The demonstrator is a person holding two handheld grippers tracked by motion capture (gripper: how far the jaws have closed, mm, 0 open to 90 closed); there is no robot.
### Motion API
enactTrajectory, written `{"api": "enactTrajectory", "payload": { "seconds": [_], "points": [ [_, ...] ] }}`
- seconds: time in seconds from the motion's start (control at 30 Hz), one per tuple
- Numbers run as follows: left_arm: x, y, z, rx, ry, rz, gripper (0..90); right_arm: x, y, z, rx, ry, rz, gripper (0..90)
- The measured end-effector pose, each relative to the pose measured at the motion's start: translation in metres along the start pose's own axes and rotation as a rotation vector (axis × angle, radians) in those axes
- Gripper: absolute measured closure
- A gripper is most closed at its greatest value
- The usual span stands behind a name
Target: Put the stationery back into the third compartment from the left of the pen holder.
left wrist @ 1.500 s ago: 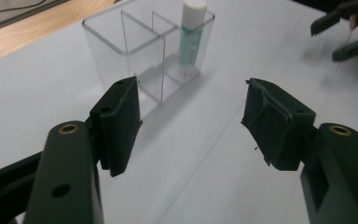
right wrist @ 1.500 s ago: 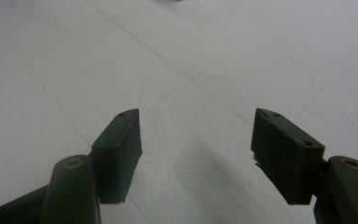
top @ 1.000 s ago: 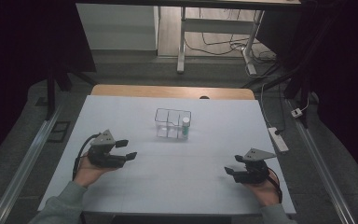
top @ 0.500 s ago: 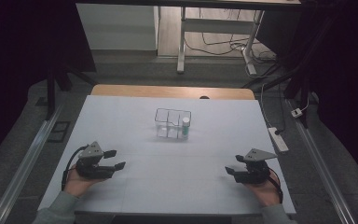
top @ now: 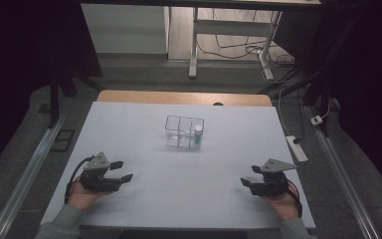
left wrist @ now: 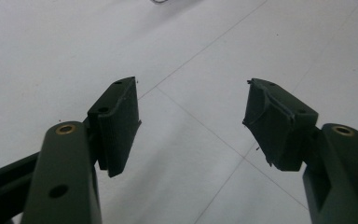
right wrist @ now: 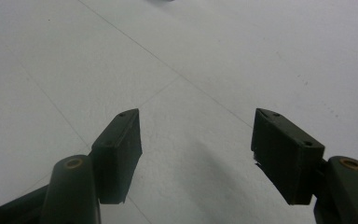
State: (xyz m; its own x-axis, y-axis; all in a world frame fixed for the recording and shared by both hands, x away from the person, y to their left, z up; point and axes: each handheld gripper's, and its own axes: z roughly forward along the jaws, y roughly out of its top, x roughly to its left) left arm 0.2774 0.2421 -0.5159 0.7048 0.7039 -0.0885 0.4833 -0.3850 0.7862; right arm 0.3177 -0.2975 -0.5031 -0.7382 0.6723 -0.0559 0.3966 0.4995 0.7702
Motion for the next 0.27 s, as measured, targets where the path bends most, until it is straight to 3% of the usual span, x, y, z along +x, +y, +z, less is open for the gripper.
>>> {"api": "enactTrajectory", "payload": {
  "seconds": [0.27],
  "points": [
    [0.001,-0.0002,0.0001,0.0,0.0,-0.005,33.6,0.0006,-0.0002,0.0015,0.002,0.007,-0.002,33.5]
  ]
}}
